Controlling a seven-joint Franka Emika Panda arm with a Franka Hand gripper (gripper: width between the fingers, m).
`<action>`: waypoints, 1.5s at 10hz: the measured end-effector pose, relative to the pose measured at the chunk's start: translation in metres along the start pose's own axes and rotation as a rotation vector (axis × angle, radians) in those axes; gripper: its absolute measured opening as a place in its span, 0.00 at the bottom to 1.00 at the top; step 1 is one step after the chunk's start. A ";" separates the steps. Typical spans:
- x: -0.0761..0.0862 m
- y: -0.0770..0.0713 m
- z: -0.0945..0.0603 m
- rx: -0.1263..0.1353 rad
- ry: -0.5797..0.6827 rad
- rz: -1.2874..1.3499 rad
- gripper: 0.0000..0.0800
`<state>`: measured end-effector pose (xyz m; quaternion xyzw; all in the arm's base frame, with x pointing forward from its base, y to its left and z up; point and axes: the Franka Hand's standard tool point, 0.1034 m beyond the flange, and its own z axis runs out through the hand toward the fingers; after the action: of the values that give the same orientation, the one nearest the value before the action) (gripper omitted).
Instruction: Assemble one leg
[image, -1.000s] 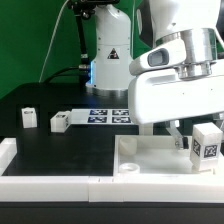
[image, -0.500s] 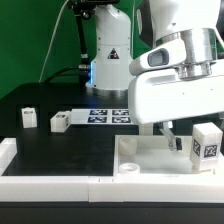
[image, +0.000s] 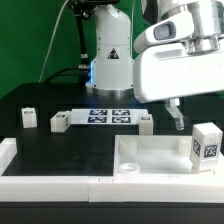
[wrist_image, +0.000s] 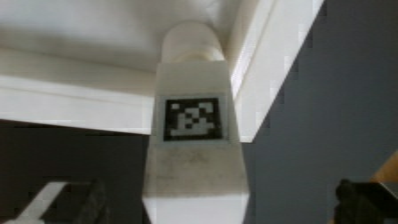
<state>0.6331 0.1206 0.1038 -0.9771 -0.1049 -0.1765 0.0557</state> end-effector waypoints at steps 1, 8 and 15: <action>-0.002 -0.001 0.001 0.002 -0.011 0.000 0.81; -0.010 0.007 0.002 0.106 -0.497 0.003 0.81; 0.006 0.016 0.022 0.098 -0.468 0.022 0.81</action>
Offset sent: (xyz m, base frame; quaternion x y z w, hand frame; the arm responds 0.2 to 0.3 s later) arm 0.0000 0.0000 0.0000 0.0000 -0.0899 0.0000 0.9960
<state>0.6495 0.1094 0.0838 -0.9886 -0.1127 0.0608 0.0791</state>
